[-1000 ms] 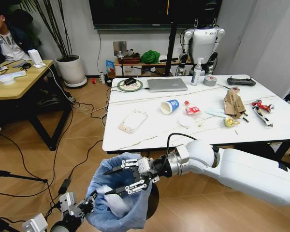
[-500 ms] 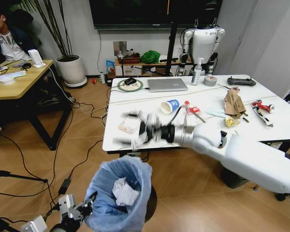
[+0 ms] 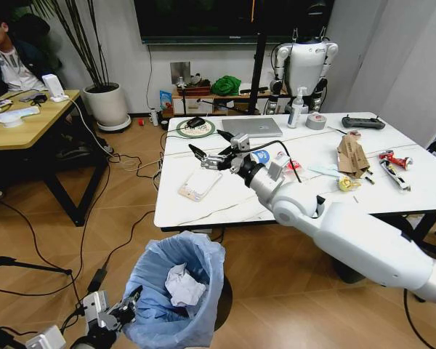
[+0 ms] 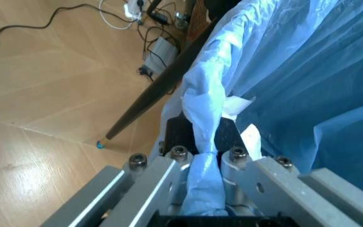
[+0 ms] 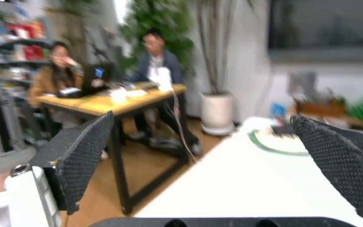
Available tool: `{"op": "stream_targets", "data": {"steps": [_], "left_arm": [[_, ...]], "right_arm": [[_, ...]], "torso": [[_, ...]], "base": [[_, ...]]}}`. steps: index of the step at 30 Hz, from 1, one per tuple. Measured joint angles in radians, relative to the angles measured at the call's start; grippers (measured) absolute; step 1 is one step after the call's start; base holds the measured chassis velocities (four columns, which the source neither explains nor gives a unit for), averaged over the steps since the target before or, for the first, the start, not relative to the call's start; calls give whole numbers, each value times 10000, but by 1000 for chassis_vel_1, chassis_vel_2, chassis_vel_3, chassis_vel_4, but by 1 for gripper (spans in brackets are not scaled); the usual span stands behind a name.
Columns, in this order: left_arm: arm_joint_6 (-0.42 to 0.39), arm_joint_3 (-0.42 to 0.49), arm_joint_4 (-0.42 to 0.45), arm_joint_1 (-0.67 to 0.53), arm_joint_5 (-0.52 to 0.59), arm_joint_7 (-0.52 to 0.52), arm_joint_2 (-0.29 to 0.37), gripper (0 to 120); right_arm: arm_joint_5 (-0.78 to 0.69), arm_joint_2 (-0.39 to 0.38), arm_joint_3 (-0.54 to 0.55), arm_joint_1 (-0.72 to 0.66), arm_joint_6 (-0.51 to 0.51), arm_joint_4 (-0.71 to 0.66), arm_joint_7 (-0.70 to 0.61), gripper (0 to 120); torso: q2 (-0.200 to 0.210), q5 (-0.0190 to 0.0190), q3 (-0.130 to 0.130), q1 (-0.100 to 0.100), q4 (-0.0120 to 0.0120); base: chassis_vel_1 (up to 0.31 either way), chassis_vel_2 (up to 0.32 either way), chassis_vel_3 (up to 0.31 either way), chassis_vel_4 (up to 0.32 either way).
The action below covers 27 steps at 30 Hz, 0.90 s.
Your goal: Pick up the trash bin and place the trash from the table into it.
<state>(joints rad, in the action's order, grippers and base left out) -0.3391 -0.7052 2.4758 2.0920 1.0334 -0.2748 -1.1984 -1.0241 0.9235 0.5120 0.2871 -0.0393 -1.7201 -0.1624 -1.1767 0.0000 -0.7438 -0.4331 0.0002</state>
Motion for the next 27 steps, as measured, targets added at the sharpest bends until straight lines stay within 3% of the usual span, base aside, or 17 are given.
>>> {"op": "stream_targets", "data": {"steps": [9, 13, 21, 27], "left_arm": [[18, -114, 67, 52, 9, 14, -63, 0], [23, -178, 76, 53, 31, 18, -74, 0], [28, -256, 152, 124, 31, 29, -65, 0], [54, -350, 187, 219, 24, 42, -34, 0]], "right_arm": [[-812, 711, -164, 197, 1140, 1236, -580, 100], [-1420, 1413, -260, 160, 1427, 2125, -600, 100], [-1611, 2442, -176, 43, 1550, 3037, -519, 100], [-1470, 2758, -166, -56, 1568, 3692, -375, 100]], "torso": [[0, -1, 0, 0, 0], [0, -1, 0, 0, 0], [0, -2, 1, 0, 2], [0, -3, 1, 0, 0]], "base": [[0, 0, 0, 0], [0, 0, 0, 0], [0, 0, 0, 0], [0, 0, 0, 0]]}}
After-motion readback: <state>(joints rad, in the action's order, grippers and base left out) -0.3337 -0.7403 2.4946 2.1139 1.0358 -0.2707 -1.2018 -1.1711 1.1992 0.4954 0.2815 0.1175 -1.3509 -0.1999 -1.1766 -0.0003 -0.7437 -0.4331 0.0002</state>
